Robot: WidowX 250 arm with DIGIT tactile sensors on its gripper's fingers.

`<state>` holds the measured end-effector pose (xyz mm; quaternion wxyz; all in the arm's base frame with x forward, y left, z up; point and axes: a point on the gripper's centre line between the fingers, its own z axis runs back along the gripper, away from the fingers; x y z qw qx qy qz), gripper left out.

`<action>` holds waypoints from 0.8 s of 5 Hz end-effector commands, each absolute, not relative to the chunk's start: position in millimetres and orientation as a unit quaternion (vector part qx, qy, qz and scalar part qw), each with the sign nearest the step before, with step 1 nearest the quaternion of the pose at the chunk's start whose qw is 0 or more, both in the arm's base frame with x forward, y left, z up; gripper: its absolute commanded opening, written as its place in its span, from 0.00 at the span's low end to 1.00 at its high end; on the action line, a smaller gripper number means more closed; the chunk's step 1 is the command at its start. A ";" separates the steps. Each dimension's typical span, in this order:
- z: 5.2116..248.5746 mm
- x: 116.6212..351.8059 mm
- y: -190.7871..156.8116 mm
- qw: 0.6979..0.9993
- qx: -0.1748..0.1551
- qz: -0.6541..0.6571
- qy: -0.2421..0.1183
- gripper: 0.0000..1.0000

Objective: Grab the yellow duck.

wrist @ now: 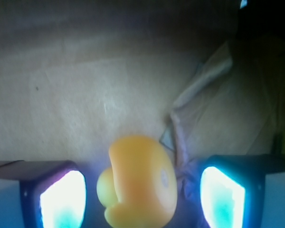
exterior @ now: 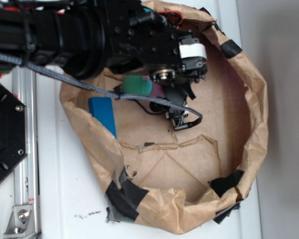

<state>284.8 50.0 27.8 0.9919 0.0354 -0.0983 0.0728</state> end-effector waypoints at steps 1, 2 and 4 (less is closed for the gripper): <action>35.9 283.7 51.3 0.990 0.036 0.073 -0.112 0.12; 34.8 283.3 52.9 0.990 0.033 0.077 -0.112 0.00; 35.2 283.3 54.4 0.990 0.030 0.080 -0.112 0.00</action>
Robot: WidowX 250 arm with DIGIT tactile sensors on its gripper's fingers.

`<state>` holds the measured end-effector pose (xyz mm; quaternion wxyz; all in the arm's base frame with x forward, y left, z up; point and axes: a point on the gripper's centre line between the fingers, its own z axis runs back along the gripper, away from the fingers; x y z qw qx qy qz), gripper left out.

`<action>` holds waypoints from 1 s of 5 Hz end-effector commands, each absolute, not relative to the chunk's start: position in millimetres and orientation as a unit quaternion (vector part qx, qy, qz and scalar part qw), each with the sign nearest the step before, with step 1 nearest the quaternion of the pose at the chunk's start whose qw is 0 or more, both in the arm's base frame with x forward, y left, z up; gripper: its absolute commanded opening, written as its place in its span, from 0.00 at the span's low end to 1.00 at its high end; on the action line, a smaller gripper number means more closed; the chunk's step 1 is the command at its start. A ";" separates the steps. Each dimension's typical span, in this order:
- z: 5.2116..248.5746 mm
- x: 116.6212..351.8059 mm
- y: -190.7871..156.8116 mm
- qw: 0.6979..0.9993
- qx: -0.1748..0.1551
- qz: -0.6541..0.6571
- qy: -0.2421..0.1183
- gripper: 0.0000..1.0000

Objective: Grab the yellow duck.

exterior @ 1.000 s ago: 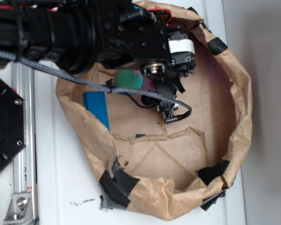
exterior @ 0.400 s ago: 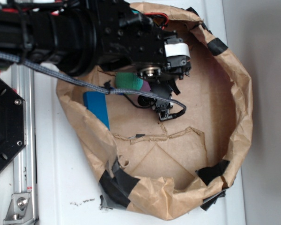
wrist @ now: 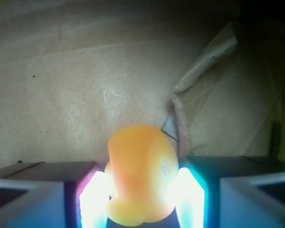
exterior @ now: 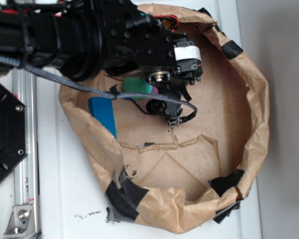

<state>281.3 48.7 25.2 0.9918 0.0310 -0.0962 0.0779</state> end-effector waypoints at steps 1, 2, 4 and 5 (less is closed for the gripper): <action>36.1 284.5 55.0 0.991 0.020 0.079 -0.111 0.00; 46.4 285.0 48.9 0.990 0.010 0.076 -0.117 0.00; 147.9 282.8 5.0 0.980 -0.003 0.088 -0.179 0.00; 170.1 279.6 0.0 0.980 -0.025 0.110 -0.166 0.00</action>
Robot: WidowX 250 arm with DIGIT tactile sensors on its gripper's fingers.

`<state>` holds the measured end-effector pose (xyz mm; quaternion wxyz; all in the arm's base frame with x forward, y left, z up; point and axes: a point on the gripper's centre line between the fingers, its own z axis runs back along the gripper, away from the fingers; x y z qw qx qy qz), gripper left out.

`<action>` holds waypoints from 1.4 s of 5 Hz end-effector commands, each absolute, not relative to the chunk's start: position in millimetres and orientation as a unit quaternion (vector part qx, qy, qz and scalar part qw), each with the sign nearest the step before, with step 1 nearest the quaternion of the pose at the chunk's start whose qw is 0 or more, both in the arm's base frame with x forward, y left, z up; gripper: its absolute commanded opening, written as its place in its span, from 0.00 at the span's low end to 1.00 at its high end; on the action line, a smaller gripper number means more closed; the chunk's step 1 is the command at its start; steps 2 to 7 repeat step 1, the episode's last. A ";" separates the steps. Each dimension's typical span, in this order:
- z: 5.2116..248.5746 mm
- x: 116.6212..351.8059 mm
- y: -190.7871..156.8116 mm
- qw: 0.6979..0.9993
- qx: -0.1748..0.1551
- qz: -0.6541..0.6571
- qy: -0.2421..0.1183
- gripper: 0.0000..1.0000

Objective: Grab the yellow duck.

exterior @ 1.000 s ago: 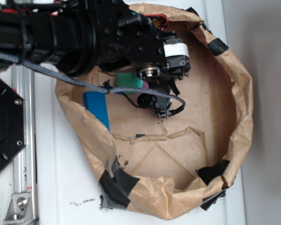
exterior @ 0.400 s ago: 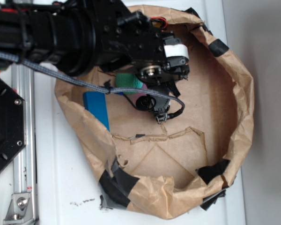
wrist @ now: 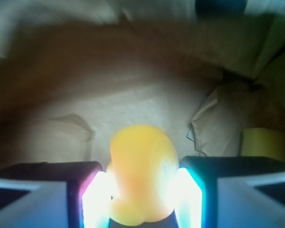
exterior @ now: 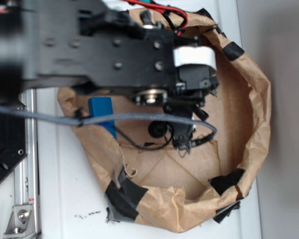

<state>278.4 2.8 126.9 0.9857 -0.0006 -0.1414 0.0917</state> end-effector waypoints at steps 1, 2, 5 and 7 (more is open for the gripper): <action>160.1 279.7 -2.9 0.980 -0.006 0.103 -0.169 0.00; 160.1 279.7 -2.9 0.980 -0.006 0.103 -0.169 0.00; 160.1 279.7 -2.9 0.980 -0.006 0.103 -0.169 0.00; 160.1 279.7 -2.9 0.980 -0.006 0.103 -0.169 0.00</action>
